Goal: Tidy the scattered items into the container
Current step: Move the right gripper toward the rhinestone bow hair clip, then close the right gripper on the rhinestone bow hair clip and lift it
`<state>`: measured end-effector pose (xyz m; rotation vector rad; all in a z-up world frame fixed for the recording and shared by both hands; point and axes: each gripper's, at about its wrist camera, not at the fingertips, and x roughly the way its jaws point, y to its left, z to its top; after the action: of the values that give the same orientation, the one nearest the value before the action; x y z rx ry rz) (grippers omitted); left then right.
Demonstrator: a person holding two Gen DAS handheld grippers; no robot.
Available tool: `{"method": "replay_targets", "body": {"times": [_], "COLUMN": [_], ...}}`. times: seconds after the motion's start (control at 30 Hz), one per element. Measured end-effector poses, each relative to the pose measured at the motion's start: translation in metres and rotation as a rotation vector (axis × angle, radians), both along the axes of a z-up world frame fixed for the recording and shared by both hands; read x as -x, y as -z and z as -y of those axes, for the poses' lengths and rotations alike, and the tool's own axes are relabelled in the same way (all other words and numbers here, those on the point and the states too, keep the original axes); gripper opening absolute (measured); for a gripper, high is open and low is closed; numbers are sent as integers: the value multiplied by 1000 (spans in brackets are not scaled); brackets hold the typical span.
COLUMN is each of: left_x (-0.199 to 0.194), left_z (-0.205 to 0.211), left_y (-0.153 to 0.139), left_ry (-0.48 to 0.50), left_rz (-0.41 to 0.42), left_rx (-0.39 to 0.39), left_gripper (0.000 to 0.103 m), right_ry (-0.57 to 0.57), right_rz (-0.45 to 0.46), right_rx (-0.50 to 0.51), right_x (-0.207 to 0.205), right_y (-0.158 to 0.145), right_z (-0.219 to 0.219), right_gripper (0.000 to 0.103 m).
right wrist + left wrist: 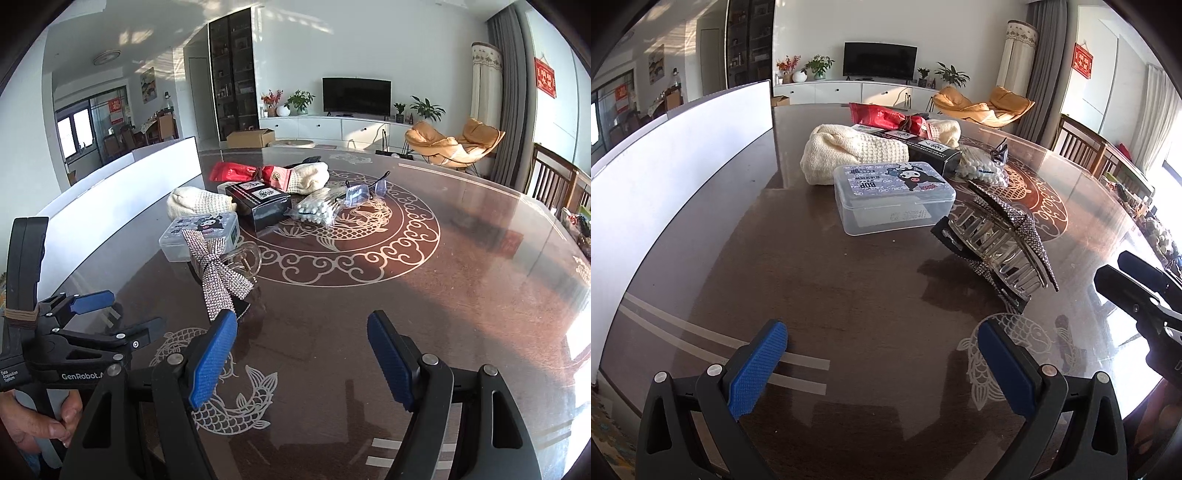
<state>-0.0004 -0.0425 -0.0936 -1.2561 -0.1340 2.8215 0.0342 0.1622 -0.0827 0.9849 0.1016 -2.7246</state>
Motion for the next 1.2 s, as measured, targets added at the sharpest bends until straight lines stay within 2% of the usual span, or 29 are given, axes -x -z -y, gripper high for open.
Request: {"method": "replay_targets", "body": {"times": [0.07,0.23,0.7,0.97,1.2], "left_x": [0,-1,-1,-1,-1], "left_z": [-1,-3,-8,-8,-7], "left_y": [0,2,6,6,6], "left_ry": [7,3,4,4,6], "left_rz": [-2,-6,-2,-2,-1], "left_rx": [-6,16,85,76,70], "left_gripper": [103,103,103,103,103], "right_ry": [10,41,11,36,54], "right_rz": [22,106,89,44,52], "right_rx": [6,107,98,61,96], "right_x": [7,17,21,30,36], "right_y": [5,23,21,10,15], "right_z": [-2,-14,-14,-23,-33], "right_gripper": [75,75,75,75,75]}}
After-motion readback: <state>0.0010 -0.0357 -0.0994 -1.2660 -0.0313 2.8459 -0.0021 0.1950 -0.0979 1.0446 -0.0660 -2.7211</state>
